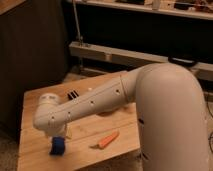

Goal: Wipe the white sponge on the table

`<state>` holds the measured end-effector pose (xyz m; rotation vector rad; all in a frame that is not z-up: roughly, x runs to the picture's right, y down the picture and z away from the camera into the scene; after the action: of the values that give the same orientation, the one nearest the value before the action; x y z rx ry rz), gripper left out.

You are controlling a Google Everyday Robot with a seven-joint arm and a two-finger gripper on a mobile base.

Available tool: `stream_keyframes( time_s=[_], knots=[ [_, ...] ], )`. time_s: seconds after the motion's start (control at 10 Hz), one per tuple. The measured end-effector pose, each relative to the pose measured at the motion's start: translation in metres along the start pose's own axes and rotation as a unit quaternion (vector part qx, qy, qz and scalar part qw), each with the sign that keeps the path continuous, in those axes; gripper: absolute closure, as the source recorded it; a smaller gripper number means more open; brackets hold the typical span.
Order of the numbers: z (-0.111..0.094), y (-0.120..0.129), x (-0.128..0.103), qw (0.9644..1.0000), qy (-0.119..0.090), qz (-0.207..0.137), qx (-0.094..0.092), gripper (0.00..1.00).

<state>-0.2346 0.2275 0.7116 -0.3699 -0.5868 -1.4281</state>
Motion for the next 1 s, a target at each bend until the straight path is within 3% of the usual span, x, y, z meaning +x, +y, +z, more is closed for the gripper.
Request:
stream_keyframes(
  time_s=[0.2, 0.5, 1.0],
  knots=[
    [0.024, -0.001, -0.006, 0.9999, -0.012, 0.003, 0.010, 0.34],
    [0.031, -0.010, -0.010, 0.9997, -0.015, -0.005, 0.021, 0.34],
    [0.039, -0.032, -0.018, 0.9978, -0.008, -0.066, 0.010, 0.34]
  ],
)
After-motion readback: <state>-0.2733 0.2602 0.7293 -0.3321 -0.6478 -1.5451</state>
